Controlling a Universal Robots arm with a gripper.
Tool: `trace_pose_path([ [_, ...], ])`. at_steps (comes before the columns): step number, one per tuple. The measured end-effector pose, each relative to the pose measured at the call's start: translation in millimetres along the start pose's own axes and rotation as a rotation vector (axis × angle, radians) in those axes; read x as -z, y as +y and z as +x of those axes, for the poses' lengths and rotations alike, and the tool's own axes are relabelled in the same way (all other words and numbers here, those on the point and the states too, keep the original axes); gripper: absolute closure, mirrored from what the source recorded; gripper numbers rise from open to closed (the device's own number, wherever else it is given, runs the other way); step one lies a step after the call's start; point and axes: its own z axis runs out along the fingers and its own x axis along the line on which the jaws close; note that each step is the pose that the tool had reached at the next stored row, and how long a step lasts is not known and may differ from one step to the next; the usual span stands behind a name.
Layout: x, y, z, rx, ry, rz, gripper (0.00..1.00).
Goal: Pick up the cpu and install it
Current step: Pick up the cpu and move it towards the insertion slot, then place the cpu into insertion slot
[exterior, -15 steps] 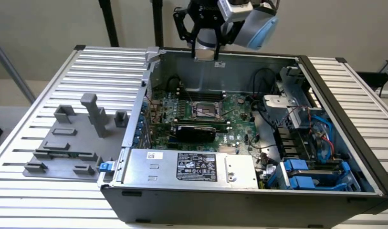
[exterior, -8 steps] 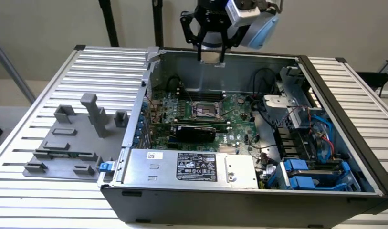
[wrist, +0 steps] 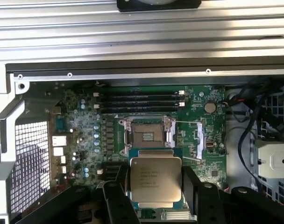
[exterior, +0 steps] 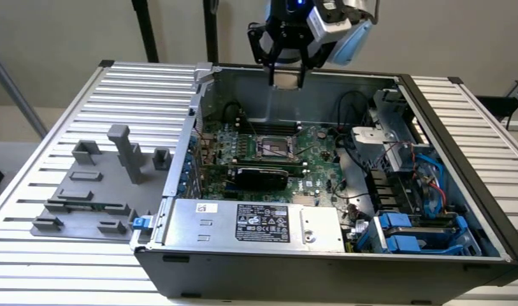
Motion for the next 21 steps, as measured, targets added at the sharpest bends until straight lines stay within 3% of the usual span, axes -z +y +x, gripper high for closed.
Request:
trace_pose_path([
  [7,-9.6,7.7,-4.5,0.009,-0.0013,-0.0002,0.45],
  [21,-9.8,7.9,-5.1,0.010,-0.0010,-0.0002,0.45],
])
